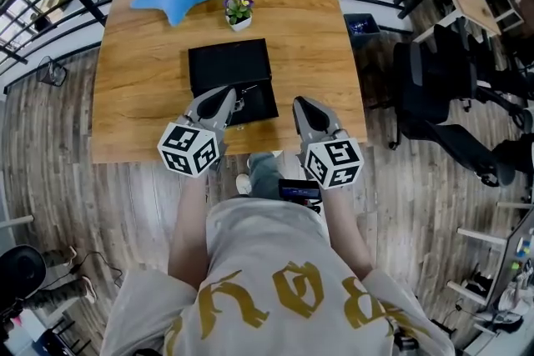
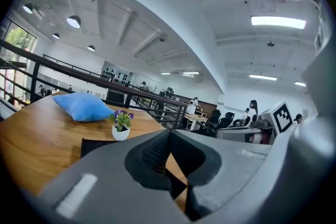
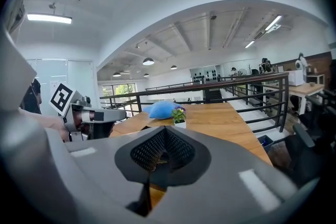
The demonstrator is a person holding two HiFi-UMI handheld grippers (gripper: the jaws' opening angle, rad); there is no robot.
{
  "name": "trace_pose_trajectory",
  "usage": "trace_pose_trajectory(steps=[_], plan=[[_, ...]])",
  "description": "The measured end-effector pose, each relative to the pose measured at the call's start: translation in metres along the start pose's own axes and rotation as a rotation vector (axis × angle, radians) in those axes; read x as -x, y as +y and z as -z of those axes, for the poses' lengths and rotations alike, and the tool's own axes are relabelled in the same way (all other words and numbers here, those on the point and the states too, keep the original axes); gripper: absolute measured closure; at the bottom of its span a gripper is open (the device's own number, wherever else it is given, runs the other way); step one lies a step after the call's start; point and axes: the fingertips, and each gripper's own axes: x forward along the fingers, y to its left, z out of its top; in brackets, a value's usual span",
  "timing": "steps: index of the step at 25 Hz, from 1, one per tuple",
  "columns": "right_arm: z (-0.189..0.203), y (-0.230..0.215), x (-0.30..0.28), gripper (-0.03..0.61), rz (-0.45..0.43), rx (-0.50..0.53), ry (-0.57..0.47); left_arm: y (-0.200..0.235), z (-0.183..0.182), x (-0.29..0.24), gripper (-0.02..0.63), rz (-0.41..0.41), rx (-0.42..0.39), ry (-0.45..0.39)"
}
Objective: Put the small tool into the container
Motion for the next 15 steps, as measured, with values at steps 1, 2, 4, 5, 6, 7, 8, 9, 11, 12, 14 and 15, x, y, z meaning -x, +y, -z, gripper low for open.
trace_pose_trajectory(steps=[1, 2, 4, 5, 6, 7, 8, 9, 11, 12, 14, 15], plan=[[0.000, 0.000, 0.002, 0.555, 0.000, -0.002, -0.002, -0.001, 0.002, 0.001, 0.613, -0.005, -0.004, 0.007], [0.000, 0.000, 0.003, 0.555, -0.001, -0.006, -0.004, -0.001, 0.003, 0.002, 0.613, -0.008, -0.007, 0.014], [-0.001, 0.003, 0.005, 0.555, -0.004, -0.016, -0.008, 0.001, 0.005, 0.004, 0.613, -0.013, -0.008, 0.023], [-0.001, 0.004, 0.005, 0.555, -0.004, -0.019, -0.010, 0.003, 0.005, 0.005, 0.613, -0.017, -0.009, 0.025], [-0.002, 0.004, 0.004, 0.555, -0.005, -0.020, -0.012, 0.005, 0.005, 0.006, 0.613, -0.023, -0.013, 0.029], [-0.002, 0.005, 0.004, 0.555, -0.006, -0.021, -0.015, 0.008, 0.006, 0.007, 0.613, -0.032, -0.021, 0.033], [-0.002, 0.006, 0.003, 0.555, -0.007, -0.022, -0.016, 0.010, 0.007, 0.007, 0.614, -0.042, -0.031, 0.039], [-0.001, 0.006, 0.003, 0.555, -0.008, -0.023, -0.015, 0.012, 0.008, 0.008, 0.614, -0.052, -0.038, 0.043], [0.000, 0.007, 0.001, 0.555, -0.008, -0.028, -0.013, 0.014, 0.011, 0.009, 0.613, -0.051, -0.026, 0.041], [0.000, 0.007, 0.001, 0.555, -0.008, -0.033, -0.014, 0.015, 0.011, 0.010, 0.613, -0.044, -0.011, 0.037], [0.000, 0.009, 0.000, 0.555, -0.010, -0.043, -0.018, 0.015, 0.013, 0.011, 0.613, -0.036, 0.000, 0.041], [0.000, 0.011, 0.000, 0.555, -0.012, -0.046, -0.019, 0.015, 0.015, 0.012, 0.613, -0.037, -0.004, 0.047]])
